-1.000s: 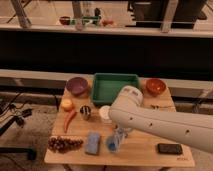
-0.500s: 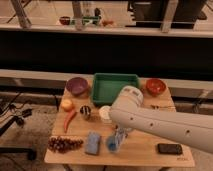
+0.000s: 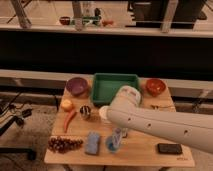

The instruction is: Place towel in purple bowl

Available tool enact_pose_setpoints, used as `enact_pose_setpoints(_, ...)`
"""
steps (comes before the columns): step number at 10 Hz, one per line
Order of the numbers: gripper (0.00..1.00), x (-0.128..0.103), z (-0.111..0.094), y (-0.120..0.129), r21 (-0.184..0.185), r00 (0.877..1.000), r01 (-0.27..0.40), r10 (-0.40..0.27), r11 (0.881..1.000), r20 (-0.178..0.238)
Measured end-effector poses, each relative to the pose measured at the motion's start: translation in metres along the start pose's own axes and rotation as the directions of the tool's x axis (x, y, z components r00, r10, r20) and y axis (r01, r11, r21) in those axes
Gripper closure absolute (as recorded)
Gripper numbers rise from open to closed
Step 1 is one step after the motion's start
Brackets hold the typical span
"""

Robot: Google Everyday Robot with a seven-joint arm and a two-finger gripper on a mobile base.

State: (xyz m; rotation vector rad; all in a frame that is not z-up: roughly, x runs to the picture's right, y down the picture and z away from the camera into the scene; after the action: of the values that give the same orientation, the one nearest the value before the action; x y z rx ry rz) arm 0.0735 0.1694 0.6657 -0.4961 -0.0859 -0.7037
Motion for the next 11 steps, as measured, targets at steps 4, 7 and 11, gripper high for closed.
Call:
enact_pose_setpoints(4,1.0,-0.05,-0.043,-0.111,0.137,0.99,0.143,-0.138,0.98,-0.042)
enact_pose_setpoints(7,1.0,-0.027,-0.051,-0.176,0.184,0.979,0.199,-0.187,0.963,-0.083)
enact_pose_setpoints(11,1.0,-0.004,-0.043,-0.249,0.201,0.969,0.242,-0.225,0.949,-0.107)
